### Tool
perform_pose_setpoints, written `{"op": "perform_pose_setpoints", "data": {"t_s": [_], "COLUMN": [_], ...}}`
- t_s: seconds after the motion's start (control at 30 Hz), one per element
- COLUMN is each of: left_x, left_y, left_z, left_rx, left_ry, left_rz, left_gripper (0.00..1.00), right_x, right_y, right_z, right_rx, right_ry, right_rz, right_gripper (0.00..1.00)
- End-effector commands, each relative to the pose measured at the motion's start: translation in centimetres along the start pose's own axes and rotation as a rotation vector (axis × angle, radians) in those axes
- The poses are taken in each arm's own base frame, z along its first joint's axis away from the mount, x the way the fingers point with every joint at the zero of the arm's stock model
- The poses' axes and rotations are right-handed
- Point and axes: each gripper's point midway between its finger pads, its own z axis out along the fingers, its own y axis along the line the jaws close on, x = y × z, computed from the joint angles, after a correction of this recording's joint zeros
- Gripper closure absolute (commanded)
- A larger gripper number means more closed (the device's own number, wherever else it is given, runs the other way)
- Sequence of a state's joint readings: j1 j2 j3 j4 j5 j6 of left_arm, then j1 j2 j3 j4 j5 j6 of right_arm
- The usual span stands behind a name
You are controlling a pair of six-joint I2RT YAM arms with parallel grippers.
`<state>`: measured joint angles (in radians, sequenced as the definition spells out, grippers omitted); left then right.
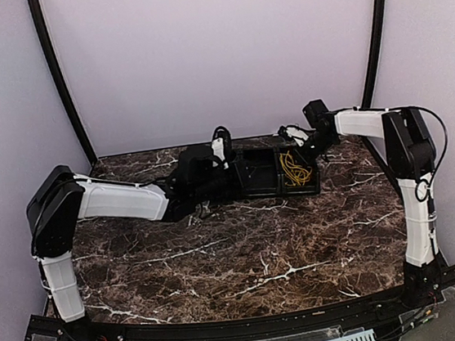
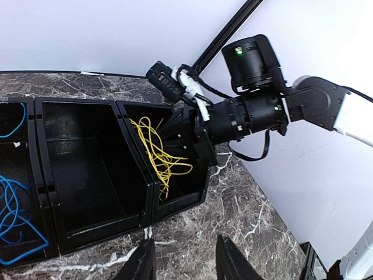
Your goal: Untangle the cables
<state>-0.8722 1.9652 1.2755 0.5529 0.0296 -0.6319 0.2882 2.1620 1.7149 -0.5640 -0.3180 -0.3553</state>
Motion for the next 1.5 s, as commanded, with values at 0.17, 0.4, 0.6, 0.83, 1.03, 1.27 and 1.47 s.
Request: {"op": "perform_pose_setpoints", "data": {"t_s": [0.17, 0.4, 0.6, 0.83, 1.03, 1.27, 1.47], "left_x": [-1.7, -0.8, 0.2, 2.1, 5.5, 10.8, 12.4], "left_y": [-0.7, 1.0, 2.6, 3.9, 6.1, 8.8, 12.3], "left_z": [-6.0, -9.4, -11.6, -13.1, -14.9, -16.3, -17.9], "left_rx": [-0.048, -0.120, -0.182, -0.219, -0.274, -0.322, -0.493], "left_ry": [-0.053, -0.035, -0.020, 0.046, 0.150, 0.311, 0.331], "left_rz": [0.063, 0.102, 0.114, 0.121, 0.116, 0.064, -0.014], "left_gripper": [0.63, 0.63, 0.63, 0.61, 0.59, 0.61, 0.63], "right_x": [0.8, 1.2, 0.5, 0.5, -0.9, -2.1, -0.3], "right_y": [-0.5, -0.1, -0.1, -0.6, 2.7, 14.3, 23.1], "right_z": [1.0, -1.8, -5.2, -8.2, -10.9, -10.7, -6.8], "right_rx": [0.063, 0.095, 0.163, 0.238, 0.191, -0.046, -0.254], "right_ry": [0.103, 0.123, 0.097, 0.115, 0.015, -0.152, -0.096], "right_rz": [-0.002, -0.019, -0.034, -0.049, -0.130, -0.399, -0.550], "right_gripper": [1.00, 0.88, 0.76, 0.67, 0.63, 0.61, 0.61]}}
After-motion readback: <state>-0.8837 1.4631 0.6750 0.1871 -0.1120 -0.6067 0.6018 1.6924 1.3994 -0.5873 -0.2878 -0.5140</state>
